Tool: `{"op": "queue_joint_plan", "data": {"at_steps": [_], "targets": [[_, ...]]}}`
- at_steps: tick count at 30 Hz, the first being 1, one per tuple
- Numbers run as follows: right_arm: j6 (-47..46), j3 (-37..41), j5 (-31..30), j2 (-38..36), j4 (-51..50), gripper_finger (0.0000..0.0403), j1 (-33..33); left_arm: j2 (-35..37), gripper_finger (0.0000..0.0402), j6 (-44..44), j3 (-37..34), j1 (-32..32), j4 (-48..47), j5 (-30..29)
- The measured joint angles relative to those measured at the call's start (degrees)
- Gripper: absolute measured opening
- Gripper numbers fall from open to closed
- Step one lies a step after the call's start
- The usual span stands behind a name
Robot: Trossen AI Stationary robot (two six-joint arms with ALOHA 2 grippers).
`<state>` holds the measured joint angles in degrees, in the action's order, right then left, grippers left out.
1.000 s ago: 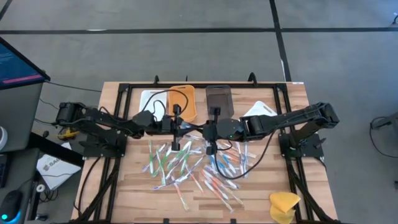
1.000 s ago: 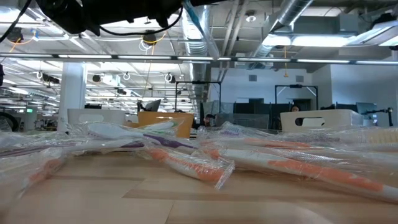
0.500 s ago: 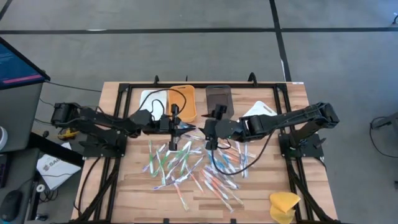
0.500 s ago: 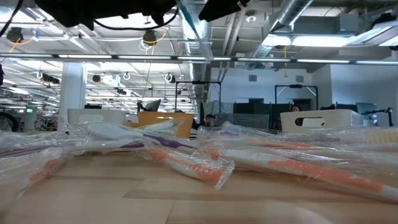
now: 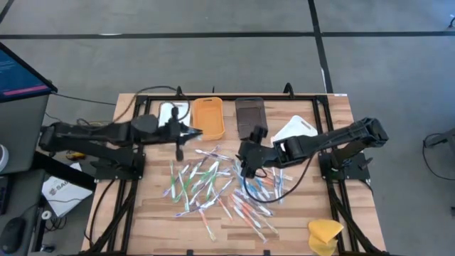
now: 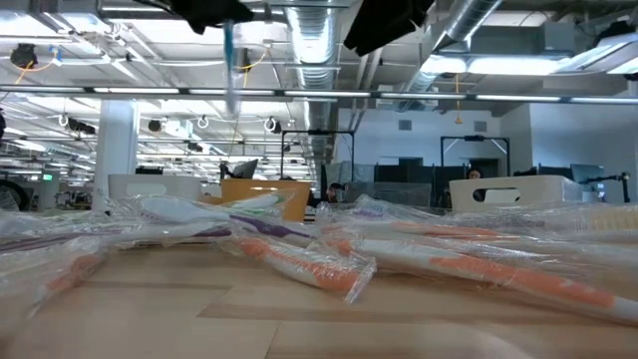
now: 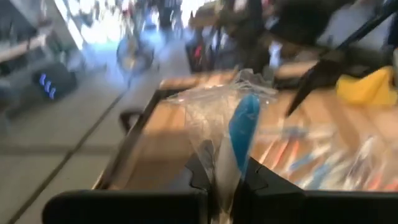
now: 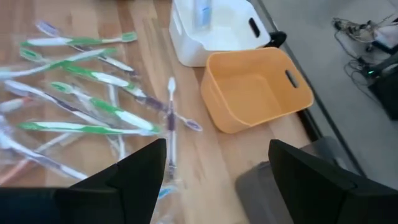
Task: Pick & Place Toothbrushes
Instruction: Put the blue toothbrush into the left white bin
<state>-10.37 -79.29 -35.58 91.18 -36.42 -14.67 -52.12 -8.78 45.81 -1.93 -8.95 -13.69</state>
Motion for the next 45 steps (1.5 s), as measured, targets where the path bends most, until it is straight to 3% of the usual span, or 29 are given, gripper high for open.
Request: {"op": "queue_joint_plan", "data": {"at_steps": [8,16,23,37,45], "targets": [[-0.4,1.3,2.6,0.0,-0.3,0.0279,-1.1,-4.6,0.001,2.2,10.7,-11.1,-22.5,-3.8],[-1.7,3.3,2.7,0.0,-0.7,0.0279,-0.7,-12.1,0.001,3.5,19.4,-28.7,-34.5,8.9],[-1.8,5.3,2.7,0.0,-0.4,0.0279,-0.2,-20.4,0.001,4.8,21.0,-41.1,-36.8,17.2],[-3.2,5.5,2.7,0.0,-0.5,0.0279,-0.2,-28.1,0.0011,7.4,20.8,-43.0,-42.5,18.2],[-3.3,5.5,2.7,0.0,-0.5,0.0279,-0.2,-29.3,0.0013,7.5,15.4,-43.1,-41.4,18.1]]}}
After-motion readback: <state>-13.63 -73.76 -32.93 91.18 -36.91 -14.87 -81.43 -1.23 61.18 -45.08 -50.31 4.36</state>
